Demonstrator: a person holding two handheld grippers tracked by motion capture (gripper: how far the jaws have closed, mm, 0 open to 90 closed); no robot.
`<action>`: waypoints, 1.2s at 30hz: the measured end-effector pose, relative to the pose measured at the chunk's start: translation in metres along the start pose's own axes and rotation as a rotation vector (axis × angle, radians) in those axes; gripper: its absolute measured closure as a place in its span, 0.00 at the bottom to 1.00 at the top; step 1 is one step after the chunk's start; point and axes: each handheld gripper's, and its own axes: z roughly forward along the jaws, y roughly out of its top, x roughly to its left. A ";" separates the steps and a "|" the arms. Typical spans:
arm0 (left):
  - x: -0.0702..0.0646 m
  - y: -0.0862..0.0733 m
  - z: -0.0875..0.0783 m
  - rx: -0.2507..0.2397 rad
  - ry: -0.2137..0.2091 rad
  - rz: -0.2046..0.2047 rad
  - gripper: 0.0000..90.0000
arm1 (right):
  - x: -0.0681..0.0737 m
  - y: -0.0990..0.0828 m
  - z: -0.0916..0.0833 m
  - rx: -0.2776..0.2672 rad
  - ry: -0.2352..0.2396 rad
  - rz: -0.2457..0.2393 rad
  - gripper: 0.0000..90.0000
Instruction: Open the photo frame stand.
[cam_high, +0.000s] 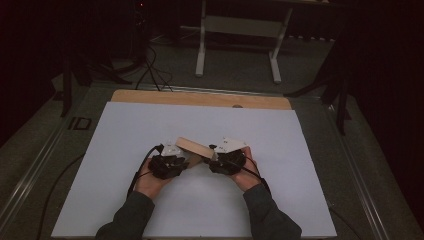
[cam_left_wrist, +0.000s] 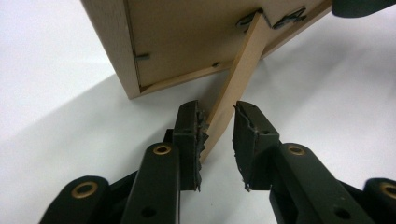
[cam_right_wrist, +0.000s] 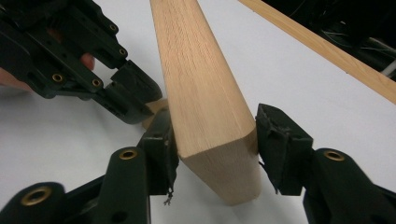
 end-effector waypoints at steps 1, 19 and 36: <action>0.001 0.000 0.000 0.003 0.002 0.004 0.77 | 0.000 0.000 0.000 -0.002 0.006 0.002 0.52; 0.004 -0.005 -0.013 -0.041 -0.004 -0.032 0.68 | -0.001 -0.005 -0.005 0.008 0.013 0.054 0.37; 0.008 -0.005 -0.022 -0.084 -0.035 -0.083 0.66 | -0.002 -0.023 -0.021 -0.012 0.034 0.110 0.18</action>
